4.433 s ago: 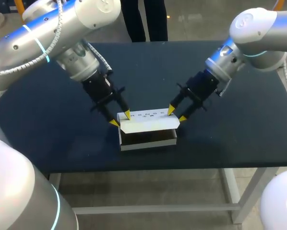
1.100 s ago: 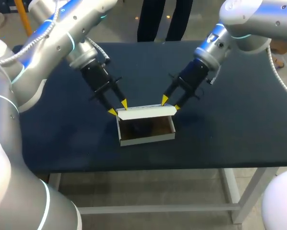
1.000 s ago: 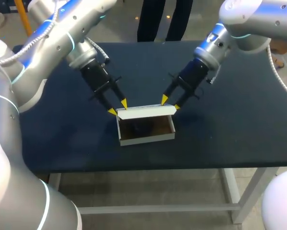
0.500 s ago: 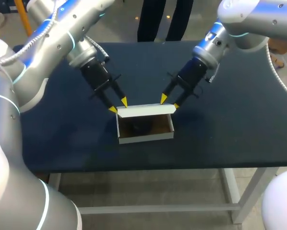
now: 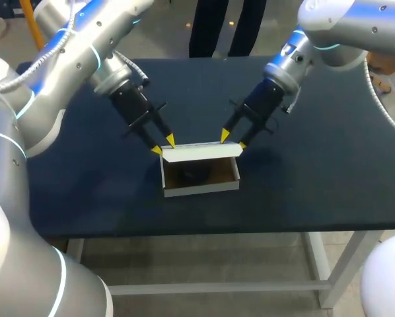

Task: Assemble the packaging by folding the flat box into shape, placing the metal phone stand inside, and closing the box properly

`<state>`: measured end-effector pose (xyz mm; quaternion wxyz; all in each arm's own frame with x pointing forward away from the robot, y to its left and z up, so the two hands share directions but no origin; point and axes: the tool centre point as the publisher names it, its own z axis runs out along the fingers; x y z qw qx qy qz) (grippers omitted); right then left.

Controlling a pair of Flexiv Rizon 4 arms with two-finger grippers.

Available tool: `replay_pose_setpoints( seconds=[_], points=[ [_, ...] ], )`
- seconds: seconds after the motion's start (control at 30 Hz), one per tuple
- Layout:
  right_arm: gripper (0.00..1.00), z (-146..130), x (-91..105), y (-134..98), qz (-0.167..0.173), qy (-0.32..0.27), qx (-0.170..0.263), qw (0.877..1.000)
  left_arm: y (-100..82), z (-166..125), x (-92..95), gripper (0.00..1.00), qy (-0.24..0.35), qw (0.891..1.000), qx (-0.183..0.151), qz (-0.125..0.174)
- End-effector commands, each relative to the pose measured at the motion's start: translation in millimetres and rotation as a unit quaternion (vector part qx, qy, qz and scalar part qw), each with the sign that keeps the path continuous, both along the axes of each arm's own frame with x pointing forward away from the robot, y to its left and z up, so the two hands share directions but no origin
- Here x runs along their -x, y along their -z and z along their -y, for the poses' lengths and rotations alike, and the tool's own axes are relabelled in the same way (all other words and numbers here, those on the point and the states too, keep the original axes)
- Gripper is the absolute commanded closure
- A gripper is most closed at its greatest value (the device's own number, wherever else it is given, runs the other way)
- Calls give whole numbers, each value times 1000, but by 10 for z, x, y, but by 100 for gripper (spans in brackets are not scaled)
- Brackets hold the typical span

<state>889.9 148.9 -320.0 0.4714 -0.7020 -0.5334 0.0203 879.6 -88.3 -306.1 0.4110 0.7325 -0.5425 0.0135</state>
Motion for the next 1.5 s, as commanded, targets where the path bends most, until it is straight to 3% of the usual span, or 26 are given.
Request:
replay_pose_setpoints(
  seconds=[0.03, 0.13, 0.47, 0.93, 1.5],
  points=[
    [60, -138, -28, 3, -3, -4, 0, 1000, 25, 101, -69, 74, 26, 998, 29, -49],
    [60, -142, -25, 3, -3, -5, 0, 1000, 21, 101, -65, 78, 23, 998, 31, -47],
    [60, -131, -5, 1, -2, -4, 0, 1000, 20, 98, -64, 73, 22, 998, 33, -46],
    [59, -83, 103, 82, 0, -10, 0, 1000, 162, 89, 35, 73, 23, 998, 37, -44],
    [57, -15, 225, 200, 3, -12, 7, 1000, 281, 85, 150, 67, 29, 999, 28, -34]
  ],
)
